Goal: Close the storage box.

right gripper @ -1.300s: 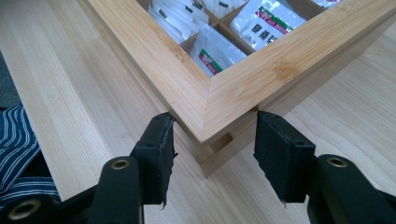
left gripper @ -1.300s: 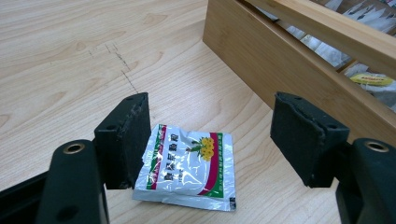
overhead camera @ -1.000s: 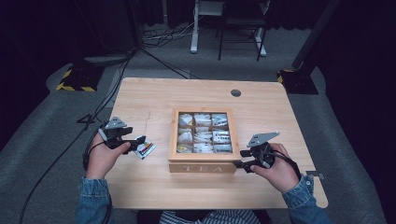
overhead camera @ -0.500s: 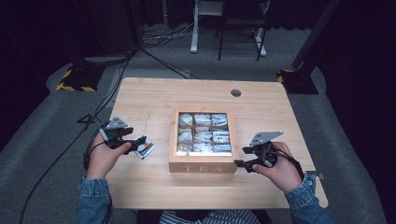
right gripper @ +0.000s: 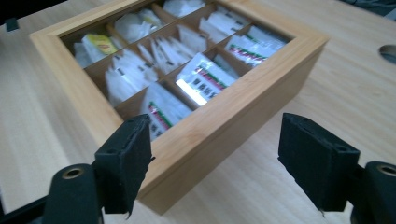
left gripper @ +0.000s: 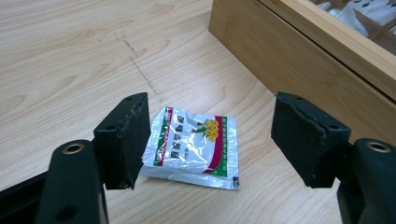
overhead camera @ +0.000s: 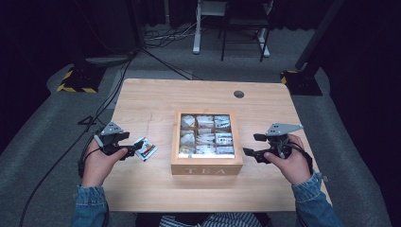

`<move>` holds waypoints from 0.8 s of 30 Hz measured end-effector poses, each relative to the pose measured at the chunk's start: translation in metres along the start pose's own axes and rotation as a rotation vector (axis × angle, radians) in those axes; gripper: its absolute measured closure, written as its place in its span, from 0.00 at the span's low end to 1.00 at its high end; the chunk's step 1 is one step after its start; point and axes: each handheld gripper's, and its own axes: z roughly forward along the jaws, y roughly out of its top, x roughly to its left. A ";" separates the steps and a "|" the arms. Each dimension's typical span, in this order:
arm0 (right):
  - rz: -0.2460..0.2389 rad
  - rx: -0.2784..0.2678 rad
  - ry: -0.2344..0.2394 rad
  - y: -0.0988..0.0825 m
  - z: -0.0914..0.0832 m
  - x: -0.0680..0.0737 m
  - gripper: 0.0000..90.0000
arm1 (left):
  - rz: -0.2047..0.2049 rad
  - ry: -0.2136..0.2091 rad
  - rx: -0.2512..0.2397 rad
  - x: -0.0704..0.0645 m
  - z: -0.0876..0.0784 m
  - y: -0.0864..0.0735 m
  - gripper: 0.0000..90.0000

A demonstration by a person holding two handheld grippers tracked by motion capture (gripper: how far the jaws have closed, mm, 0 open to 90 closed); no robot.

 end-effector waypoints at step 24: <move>0.066 -0.034 -0.146 -0.044 0.001 -0.079 0.23 | -0.001 0.043 0.001 0.008 -0.002 -0.010 0.30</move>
